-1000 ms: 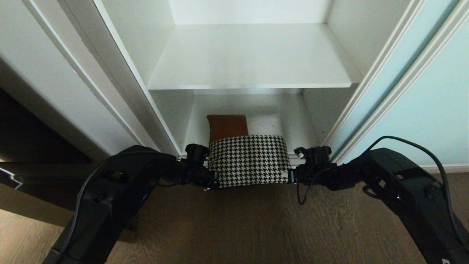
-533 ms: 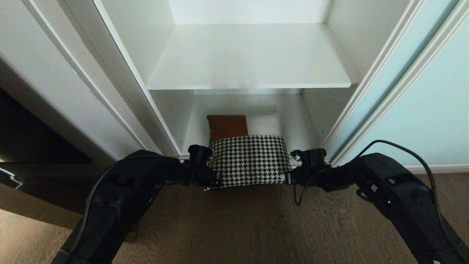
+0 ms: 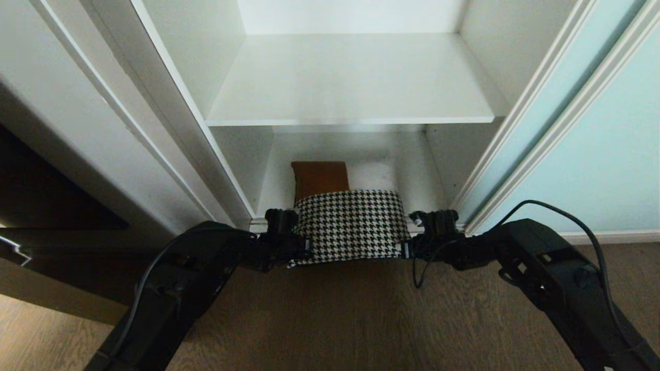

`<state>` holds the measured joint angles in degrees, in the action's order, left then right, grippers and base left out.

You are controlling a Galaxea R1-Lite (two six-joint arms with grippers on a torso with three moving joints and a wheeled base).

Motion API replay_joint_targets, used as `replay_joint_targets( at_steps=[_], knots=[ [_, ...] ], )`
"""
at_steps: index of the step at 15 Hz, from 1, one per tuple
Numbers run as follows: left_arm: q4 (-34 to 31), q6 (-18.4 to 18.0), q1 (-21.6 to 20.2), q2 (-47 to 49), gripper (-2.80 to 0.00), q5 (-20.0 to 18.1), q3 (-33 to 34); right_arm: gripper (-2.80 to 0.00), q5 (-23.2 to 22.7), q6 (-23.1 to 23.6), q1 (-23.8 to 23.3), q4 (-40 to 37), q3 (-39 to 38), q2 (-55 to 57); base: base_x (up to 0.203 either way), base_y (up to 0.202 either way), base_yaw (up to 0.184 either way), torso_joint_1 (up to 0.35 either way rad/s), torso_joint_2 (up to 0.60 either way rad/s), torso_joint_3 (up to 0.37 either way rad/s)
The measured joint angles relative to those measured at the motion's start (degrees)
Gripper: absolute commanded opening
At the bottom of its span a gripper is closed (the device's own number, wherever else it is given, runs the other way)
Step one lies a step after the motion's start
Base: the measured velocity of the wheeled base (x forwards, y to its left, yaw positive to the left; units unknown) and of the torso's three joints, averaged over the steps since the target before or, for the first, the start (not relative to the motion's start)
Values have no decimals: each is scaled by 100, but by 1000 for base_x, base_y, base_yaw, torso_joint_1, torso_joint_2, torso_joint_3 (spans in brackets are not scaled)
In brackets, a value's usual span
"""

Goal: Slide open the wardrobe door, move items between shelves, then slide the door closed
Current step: Place the pillow on the lower shelf

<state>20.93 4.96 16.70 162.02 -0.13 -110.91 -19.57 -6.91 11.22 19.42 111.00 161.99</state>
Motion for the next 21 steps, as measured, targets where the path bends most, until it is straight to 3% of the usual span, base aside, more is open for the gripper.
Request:
replay_joint_targets(
  at_steps=[10,17,21],
  knots=[
    [-68,-201,0,47,-280,-5,0,-280,2,-20,0,4,0,4,6,0,0,0,0,-1],
    [8,-212,0,50,-280,-5,0,-280,0,-36,0,9,0,-11,183,0,0,1,2,2],
    [-75,-192,2,41,-280,-2,0,-280,0,-48,-6,-40,0,-32,15,0,0,2,1,0]
  ],
)
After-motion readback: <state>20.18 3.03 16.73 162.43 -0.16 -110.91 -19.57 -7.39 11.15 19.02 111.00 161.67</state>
